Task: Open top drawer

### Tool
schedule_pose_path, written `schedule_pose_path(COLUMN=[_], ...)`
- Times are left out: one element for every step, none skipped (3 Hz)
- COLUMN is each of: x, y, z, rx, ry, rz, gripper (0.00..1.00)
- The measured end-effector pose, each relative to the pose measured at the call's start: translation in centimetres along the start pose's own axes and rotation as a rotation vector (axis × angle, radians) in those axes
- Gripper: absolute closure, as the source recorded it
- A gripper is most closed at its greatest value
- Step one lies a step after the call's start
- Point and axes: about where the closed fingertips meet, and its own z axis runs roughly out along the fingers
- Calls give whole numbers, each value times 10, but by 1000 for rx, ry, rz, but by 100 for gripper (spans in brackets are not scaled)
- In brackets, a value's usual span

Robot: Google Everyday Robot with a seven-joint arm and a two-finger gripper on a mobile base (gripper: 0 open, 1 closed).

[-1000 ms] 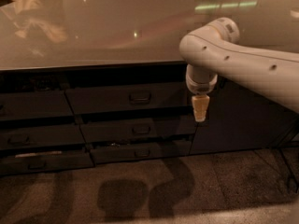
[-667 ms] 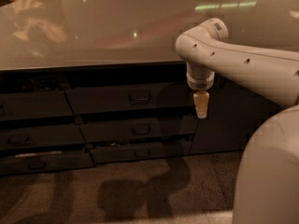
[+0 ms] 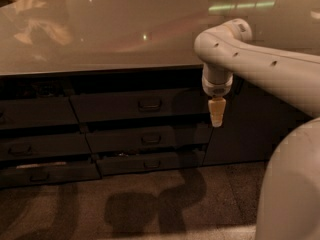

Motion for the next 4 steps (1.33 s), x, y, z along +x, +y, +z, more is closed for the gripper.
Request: schedule_pose_path(x=[-8, -15, -15, -13], y=[4, 9, 9, 7], z=[-1, -1, -1, 3], rx=[-38, -67, -67, -59], ry=[-134, -204, -205, -190], rz=[-71, -151, -153, -137], gripper=[0, 0, 0, 0])
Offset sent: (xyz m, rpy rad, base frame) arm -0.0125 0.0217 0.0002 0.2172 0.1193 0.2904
